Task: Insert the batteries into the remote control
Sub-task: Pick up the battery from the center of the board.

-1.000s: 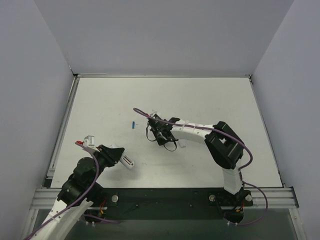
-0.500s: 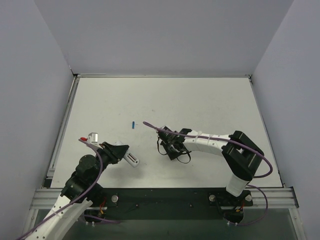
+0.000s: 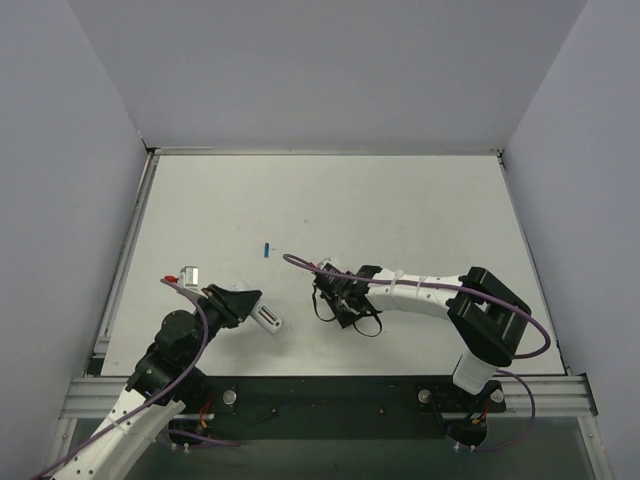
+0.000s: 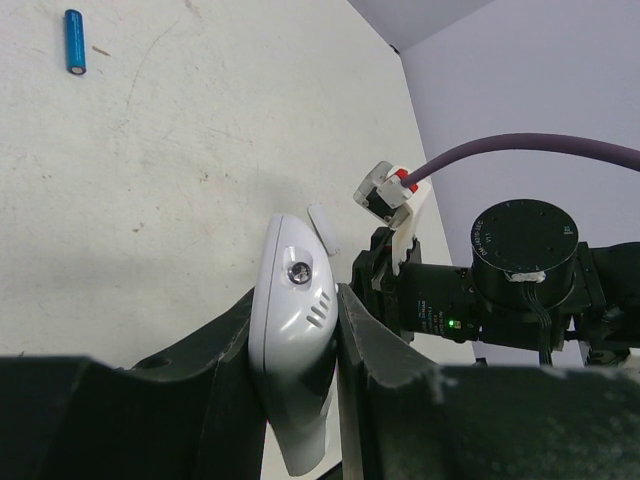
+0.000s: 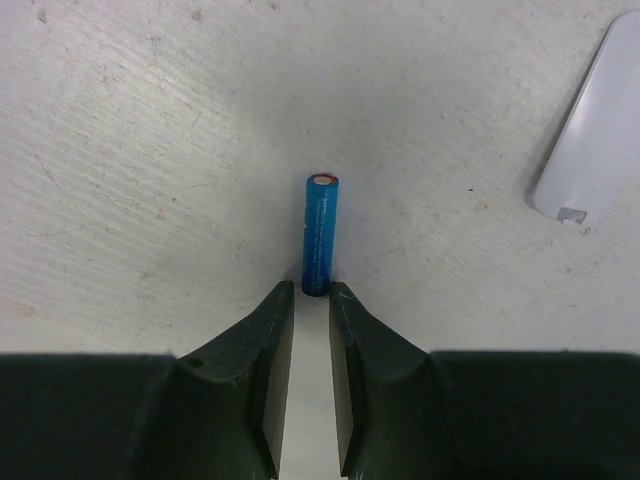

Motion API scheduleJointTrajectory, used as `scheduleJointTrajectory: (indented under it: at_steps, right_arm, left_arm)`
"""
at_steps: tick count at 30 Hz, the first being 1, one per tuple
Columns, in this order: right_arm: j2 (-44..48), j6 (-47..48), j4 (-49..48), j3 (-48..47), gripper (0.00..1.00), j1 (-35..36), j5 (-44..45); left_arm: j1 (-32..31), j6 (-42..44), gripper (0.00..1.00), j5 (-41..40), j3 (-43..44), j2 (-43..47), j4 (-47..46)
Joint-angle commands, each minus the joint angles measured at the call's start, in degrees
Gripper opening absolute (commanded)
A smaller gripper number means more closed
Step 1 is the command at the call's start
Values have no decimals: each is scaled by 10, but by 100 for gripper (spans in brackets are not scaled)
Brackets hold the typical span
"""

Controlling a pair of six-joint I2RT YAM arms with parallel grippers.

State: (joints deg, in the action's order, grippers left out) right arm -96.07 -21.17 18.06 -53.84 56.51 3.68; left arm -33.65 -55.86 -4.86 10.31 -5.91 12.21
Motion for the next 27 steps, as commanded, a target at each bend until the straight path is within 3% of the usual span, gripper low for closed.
scheduleJointTrajectory:
  at_steps: [1,27]
  right_arm:
    - [-15,-9,62,23,17,6,33]
    - [-29,-84,40,31,17,-9,53]
  left_arm:
    - [2,-21,0,15,-8,-2,-68]
    - [2,-45,0,30,-31,-6,-96]
